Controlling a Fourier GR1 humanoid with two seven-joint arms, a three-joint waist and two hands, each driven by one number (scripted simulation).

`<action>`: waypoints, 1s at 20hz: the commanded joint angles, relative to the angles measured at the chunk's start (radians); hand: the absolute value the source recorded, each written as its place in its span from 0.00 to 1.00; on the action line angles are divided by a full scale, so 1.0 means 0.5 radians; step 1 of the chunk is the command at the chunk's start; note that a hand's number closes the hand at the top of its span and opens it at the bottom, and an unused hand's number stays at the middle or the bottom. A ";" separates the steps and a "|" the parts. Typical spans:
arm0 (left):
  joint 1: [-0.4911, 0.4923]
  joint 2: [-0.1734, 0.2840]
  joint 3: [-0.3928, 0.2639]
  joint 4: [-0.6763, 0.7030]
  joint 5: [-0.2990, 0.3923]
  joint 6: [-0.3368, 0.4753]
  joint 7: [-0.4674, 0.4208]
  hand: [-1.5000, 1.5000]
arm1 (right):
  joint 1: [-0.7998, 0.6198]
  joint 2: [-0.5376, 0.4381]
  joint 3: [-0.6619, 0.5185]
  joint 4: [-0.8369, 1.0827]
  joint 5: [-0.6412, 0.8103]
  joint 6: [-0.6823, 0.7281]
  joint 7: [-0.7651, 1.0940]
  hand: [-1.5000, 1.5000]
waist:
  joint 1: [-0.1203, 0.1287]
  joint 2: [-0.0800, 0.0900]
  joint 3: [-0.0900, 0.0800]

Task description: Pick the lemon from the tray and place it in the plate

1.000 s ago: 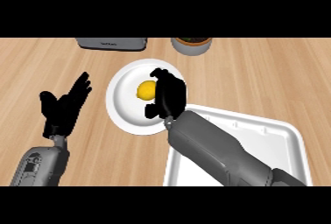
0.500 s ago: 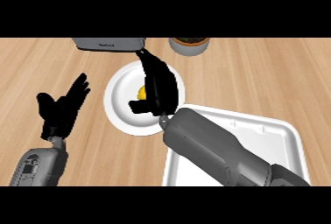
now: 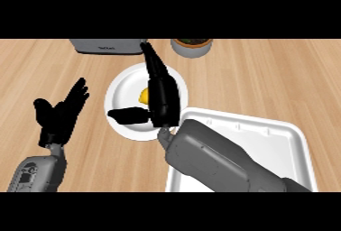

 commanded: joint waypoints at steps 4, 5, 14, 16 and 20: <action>0.029 0.011 0.042 0.036 0.012 -0.024 -0.052 0.50 | 0.297 0.002 -0.143 -0.106 -0.414 0.230 -0.476 0.00 | -0.042 -0.008 -0.001; 0.001 0.002 0.044 0.053 -0.010 0.004 -0.042 0.50 | 0.265 0.002 -0.189 -0.080 -0.413 0.258 -0.555 0.00 | -0.045 -0.009 -0.002; 0.060 0.067 0.115 -0.001 0.068 -0.118 -0.032 0.50 | 0.339 -0.038 -0.504 0.063 -0.405 0.586 -0.830 0.00 | -0.057 -0.012 -0.002; 0.085 -0.049 0.037 -0.022 -0.036 0.019 -0.037 0.50 | 0.598 -0.020 -0.486 0.041 -0.331 0.523 -1.027 0.00 | -0.062 -0.013 -0.002; 0.006 -0.016 0.078 -0.030 -0.003 -0.006 0.062 0.50 | 0.718 -0.075 -0.484 -0.138 -0.180 0.621 -0.924 0.00 | -0.069 -0.015 -0.002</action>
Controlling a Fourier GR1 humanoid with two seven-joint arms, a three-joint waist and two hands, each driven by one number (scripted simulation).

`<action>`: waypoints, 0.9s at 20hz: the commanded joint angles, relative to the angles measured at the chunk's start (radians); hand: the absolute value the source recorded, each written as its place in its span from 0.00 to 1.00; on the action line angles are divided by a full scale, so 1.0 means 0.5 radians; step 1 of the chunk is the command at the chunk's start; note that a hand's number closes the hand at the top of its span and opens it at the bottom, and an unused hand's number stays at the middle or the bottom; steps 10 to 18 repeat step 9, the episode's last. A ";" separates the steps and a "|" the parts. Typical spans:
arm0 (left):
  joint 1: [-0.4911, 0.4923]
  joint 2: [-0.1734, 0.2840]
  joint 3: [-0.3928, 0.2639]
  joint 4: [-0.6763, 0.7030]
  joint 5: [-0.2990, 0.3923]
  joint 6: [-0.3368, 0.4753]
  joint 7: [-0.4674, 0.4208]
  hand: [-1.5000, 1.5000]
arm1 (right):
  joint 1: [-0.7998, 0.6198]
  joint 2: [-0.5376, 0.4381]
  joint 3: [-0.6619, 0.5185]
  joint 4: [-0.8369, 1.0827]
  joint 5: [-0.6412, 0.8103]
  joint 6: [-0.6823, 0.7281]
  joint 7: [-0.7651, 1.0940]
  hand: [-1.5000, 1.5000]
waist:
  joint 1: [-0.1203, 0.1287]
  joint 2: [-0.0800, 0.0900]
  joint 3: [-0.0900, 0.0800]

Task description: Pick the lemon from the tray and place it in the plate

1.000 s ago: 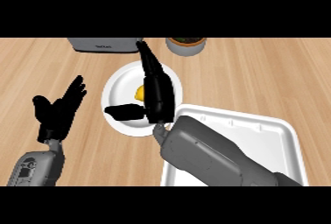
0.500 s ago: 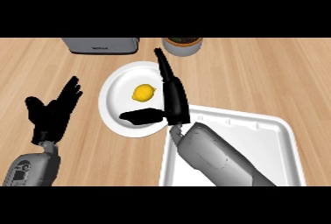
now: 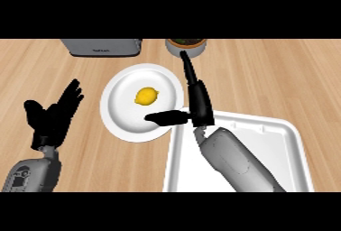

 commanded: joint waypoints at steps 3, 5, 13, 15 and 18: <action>0.049 -0.025 0.002 0.005 -0.019 -0.010 -0.045 0.50 | 0.140 -0.079 -0.185 -0.053 0.105 0.201 -0.044 0.00 | -0.003 0.000 0.000; 0.110 -0.006 0.029 0.022 -0.012 -0.039 -0.139 0.50 | 0.229 -0.065 -0.073 -0.131 0.246 0.133 0.090 0.00 | -0.006 -0.002 -0.001; -0.011 -0.008 0.034 0.019 -0.031 -0.015 -0.058 0.50 | 0.165 -0.049 -0.265 -0.054 0.264 0.329 0.072 0.00 | -0.003 0.000 0.000; -0.011 -0.008 0.034 0.019 -0.031 -0.015 -0.058 0.50 | 0.165 -0.049 -0.265 -0.054 0.264 0.329 0.072 0.00 | -0.003 0.000 0.000; -0.011 -0.008 0.034 0.019 -0.031 -0.015 -0.058 0.50 | 0.165 -0.049 -0.265 -0.054 0.264 0.329 0.072 0.00 | -0.003 0.000 0.000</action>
